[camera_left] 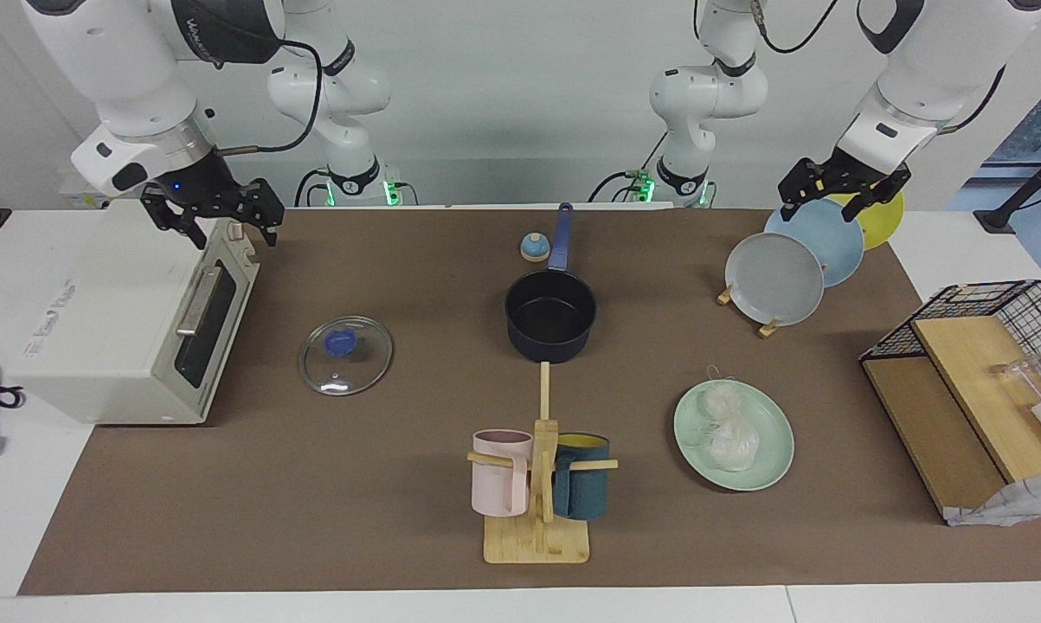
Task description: Transfer vermicelli from pot to plate
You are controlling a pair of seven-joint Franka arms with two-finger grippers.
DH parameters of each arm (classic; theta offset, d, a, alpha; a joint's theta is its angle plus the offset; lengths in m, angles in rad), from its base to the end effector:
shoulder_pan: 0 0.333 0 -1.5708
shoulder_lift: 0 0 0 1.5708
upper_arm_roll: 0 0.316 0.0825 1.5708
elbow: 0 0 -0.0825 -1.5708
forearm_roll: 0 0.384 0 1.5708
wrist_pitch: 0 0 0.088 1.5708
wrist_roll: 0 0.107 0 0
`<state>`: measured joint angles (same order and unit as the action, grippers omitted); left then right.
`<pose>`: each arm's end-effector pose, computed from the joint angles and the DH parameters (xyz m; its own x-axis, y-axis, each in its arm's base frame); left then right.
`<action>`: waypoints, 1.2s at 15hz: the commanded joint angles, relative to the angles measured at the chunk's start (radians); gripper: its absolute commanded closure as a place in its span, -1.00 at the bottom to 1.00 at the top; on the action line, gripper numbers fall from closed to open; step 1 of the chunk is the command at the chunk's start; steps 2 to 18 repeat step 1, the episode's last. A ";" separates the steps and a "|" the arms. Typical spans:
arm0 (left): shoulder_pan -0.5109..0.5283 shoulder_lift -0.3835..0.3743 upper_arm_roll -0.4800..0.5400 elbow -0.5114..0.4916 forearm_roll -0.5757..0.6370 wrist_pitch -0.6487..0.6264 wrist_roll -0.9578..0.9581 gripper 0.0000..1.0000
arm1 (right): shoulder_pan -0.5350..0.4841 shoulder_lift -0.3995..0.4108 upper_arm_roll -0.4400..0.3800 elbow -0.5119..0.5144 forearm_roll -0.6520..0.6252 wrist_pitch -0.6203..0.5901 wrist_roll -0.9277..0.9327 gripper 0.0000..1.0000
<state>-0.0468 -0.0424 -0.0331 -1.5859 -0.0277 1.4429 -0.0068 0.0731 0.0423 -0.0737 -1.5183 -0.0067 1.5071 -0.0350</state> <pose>0.5255 -0.0457 0.6299 0.9920 -0.0760 -0.1006 -0.0738 -0.9969 0.0256 0.5610 -0.0002 0.6202 0.9980 0.0339 -0.0537 0.0343 -0.9994 0.0079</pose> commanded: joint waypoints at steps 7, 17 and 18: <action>0.018 0.012 -0.018 0.026 0.005 -0.025 -0.015 -1.00 | -0.003 -0.022 0.006 -0.014 -0.010 0.001 0.009 -1.00; 0.018 0.012 -0.018 0.026 0.005 -0.025 -0.015 -1.00 | -0.003 -0.022 0.006 -0.014 -0.010 0.001 0.009 -1.00; 0.018 0.012 -0.018 0.026 0.005 -0.025 -0.015 -1.00 | -0.003 -0.022 0.006 -0.014 -0.010 0.001 0.009 -1.00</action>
